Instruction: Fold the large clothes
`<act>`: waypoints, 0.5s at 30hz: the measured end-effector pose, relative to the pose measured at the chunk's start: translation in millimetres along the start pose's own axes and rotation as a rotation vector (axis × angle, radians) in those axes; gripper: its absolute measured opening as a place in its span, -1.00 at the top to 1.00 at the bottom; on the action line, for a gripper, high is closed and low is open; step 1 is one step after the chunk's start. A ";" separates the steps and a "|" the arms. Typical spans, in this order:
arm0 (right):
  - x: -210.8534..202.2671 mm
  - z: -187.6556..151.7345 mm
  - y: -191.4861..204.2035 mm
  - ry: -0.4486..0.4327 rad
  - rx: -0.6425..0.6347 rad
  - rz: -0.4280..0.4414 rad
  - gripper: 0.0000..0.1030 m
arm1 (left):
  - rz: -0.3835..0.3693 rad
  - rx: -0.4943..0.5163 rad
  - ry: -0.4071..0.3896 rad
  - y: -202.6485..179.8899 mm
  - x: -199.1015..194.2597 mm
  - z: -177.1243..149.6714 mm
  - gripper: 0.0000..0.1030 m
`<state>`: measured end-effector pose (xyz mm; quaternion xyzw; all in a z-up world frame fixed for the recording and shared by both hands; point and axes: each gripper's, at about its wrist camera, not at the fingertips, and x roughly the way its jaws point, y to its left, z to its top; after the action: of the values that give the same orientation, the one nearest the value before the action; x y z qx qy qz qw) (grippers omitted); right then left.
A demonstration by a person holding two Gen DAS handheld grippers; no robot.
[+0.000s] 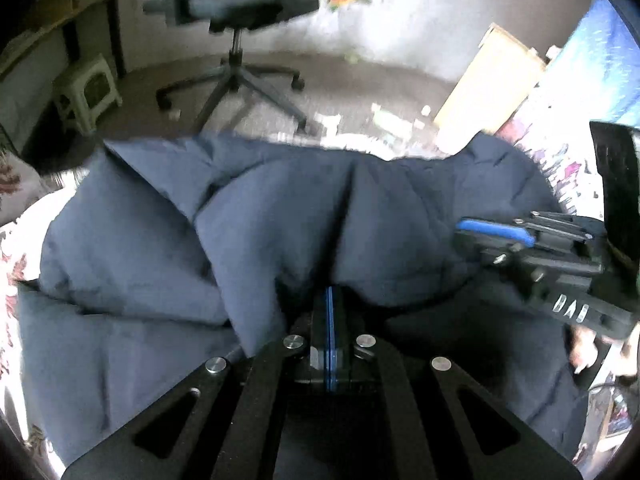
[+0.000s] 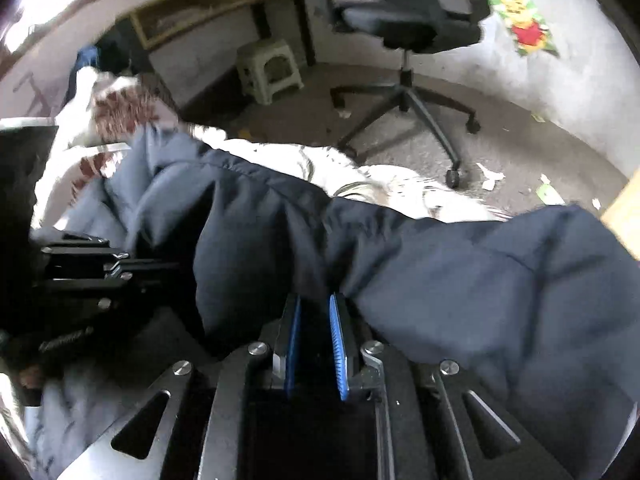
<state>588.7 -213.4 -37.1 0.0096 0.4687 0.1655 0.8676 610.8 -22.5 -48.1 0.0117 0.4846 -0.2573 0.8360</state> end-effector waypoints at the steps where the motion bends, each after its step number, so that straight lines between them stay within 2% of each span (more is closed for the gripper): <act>1: -10.3 -2.8 -7.8 -0.019 0.020 -0.021 0.75 | -0.002 0.000 -0.023 0.0 -7.0 -2.5 0.98; 4: -12.2 -8.8 -36.6 0.000 0.092 -0.096 0.78 | 0.000 -0.029 -0.048 6.8 -14.0 -4.9 0.98; 7: 4.4 -15.7 -58.8 0.035 0.192 -0.018 0.87 | 0.028 -0.029 0.023 8.4 1.6 -4.1 0.98; 10: 15.6 -15.3 -55.8 0.031 0.176 -0.052 0.88 | 0.052 -0.051 0.037 5.9 10.7 -4.0 0.98; 12: 7.1 -15.4 -45.1 0.002 0.136 -0.095 0.87 | 0.053 -0.060 0.010 4.6 4.7 -8.5 0.98; 15: -16.1 -21.3 -39.2 -0.057 0.150 -0.100 0.82 | 0.042 -0.070 -0.036 2.5 -10.9 -15.0 0.98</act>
<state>574.1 -258.1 -42.7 0.0558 0.4549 0.0859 0.8846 595.5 -11.7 -47.7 -0.0122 0.4776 -0.2228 0.8497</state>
